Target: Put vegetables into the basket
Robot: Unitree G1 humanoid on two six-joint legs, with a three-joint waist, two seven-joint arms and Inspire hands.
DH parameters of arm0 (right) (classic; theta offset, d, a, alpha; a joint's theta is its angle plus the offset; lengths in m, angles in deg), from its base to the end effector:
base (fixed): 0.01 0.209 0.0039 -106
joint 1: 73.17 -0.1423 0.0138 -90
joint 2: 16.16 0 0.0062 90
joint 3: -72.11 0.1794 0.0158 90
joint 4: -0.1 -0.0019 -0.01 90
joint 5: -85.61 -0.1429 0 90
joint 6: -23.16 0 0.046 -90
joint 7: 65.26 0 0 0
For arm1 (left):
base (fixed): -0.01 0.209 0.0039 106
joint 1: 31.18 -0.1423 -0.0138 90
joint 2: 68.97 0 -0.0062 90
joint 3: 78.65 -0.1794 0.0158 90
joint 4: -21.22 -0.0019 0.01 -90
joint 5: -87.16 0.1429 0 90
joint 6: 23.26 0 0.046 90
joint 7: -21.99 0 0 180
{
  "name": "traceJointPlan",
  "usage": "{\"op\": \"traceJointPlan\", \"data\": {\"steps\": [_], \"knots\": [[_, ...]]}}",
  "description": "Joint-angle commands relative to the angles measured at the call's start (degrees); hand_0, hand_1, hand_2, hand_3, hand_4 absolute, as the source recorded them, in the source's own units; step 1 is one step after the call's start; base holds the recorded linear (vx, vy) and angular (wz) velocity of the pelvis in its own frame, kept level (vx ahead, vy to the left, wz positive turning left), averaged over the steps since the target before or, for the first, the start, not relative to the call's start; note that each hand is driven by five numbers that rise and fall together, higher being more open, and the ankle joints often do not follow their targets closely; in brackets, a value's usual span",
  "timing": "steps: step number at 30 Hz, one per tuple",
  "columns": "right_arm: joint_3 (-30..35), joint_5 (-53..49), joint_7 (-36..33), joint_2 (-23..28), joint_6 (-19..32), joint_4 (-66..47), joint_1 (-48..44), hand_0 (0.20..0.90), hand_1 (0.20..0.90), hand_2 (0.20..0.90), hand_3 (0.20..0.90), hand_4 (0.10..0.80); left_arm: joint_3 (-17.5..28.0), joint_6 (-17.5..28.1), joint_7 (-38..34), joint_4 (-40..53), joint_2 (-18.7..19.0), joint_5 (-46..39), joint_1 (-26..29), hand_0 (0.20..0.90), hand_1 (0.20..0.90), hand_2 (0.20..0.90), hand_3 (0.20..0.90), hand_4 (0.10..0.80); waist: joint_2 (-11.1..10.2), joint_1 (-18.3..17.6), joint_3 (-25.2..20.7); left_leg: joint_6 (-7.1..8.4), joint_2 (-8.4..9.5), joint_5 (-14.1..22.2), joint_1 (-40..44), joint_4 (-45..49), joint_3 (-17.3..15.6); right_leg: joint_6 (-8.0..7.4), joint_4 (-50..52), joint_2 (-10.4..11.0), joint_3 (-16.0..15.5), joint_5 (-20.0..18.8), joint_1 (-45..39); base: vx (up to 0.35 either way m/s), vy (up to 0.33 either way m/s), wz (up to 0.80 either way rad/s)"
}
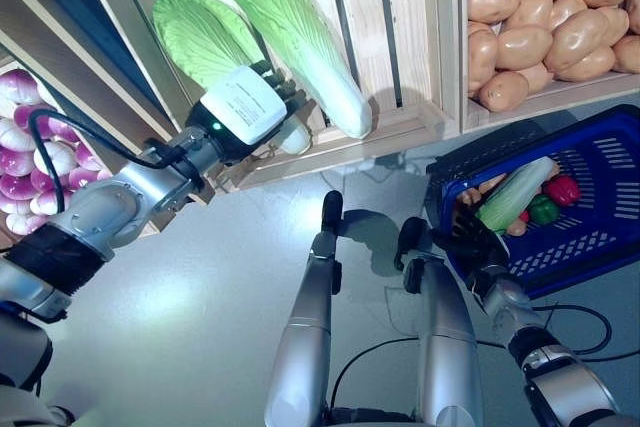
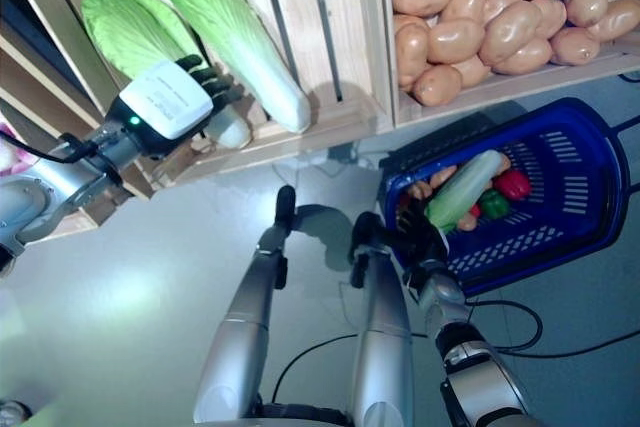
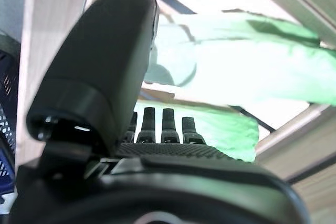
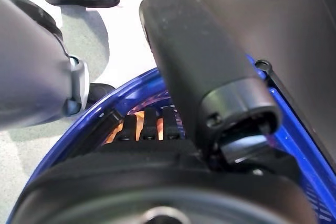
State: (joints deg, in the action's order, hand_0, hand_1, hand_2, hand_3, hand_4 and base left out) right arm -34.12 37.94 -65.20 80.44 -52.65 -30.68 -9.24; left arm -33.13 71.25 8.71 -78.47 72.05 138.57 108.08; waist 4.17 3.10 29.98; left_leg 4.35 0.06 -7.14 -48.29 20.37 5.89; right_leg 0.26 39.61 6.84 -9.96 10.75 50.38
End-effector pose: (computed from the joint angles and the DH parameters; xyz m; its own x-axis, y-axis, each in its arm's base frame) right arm 0.2571 -0.2353 -0.0057 0.9230 -0.1813 -0.3395 0.2541 0.9496 0.1836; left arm 0.2912 0.2350 0.2146 0.8477 -0.5091 0.1491 -0.4350 -0.5063 0.7446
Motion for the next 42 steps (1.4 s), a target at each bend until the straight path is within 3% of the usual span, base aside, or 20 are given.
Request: {"op": "traceJointPlan", "data": {"steps": [1, 16, 29, 37, 42], "knots": [[2.88, 0.54, 1.30, 2.33, 3.12, -4.09, 4.28, 0.900, 0.900, 0.900, 0.900, 0.800, 6.92, 0.01, -9.24, 1.71, 2.61, 1.32, 0.11, 0.900, 0.900, 0.900, 0.900, 0.800, 1.24, 0.12, -0.19, -3.02, 0.92, 6.26, -1.87, 7.20, -4.21, -2.86, -8.43, 0.49, 2.93, -9.09, -1.65, 0.000, 0.000, 0.00], [0.46, 3.14, 0.26, 4.48, 1.50, -7.72, 2.24, 0.900, 0.900, 0.900, 0.900, 0.800, -4.42, 2.52, -23.76, -10.27, -3.82, 5.86, 3.53, 0.900, 0.900, 0.900, 0.900, 0.800, -1.50, -1.26, -0.19, -2.59, -0.17, 6.71, -3.53, 8.81, -4.54, -2.90, -6.63, -0.58, 2.99, -8.57, -0.13, -0.001, 0.020, -0.01], [-0.52, 3.22, 0.73, 6.73, -0.24, -8.04, -0.18, 0.900, 0.900, 0.900, 0.900, 0.800, -5.43, -1.96, -27.49, -22.42, -11.00, 7.78, 2.14, 0.900, 0.900, 0.900, 0.900, 0.800, -3.13, -2.36, -0.19, -1.82, -0.48, 6.37, -5.09, 8.63, -4.57, -2.87, -7.54, -1.33, 3.48, -8.54, 0.99, -0.021, 0.040, -0.06], [-1.39, 3.24, -0.14, 7.95, -1.55, -9.96, -1.09, 0.900, 0.900, 0.900, 0.900, 0.800, -4.35, -8.05, -28.97, -27.73, -12.81, 7.30, 1.20, 0.900, 0.900, 0.900, 0.900, 0.800, -3.82, -2.83, -0.19, -1.52, -0.62, 6.22, -5.87, 8.76, -4.59, -3.04, -7.88, -1.49, 3.84, -8.83, 1.62, -0.012, 0.036, -0.02], [-1.76, 3.01, -0.46, 8.15, -2.01, -10.56, -1.78, 0.900, 0.900, 0.900, 0.900, 0.800, -2.92, -8.72, -28.44, -32.44, -13.02, 8.86, 2.22, 0.900, 0.900, 0.900, 0.900, 0.800, -4.29, -3.16, -0.19, -1.44, -0.51, 6.28, -5.88, 8.66, -4.75, -2.94, -8.19, -1.87, 4.03, -8.80, 1.70, -0.001, 0.025, -0.09]]}}
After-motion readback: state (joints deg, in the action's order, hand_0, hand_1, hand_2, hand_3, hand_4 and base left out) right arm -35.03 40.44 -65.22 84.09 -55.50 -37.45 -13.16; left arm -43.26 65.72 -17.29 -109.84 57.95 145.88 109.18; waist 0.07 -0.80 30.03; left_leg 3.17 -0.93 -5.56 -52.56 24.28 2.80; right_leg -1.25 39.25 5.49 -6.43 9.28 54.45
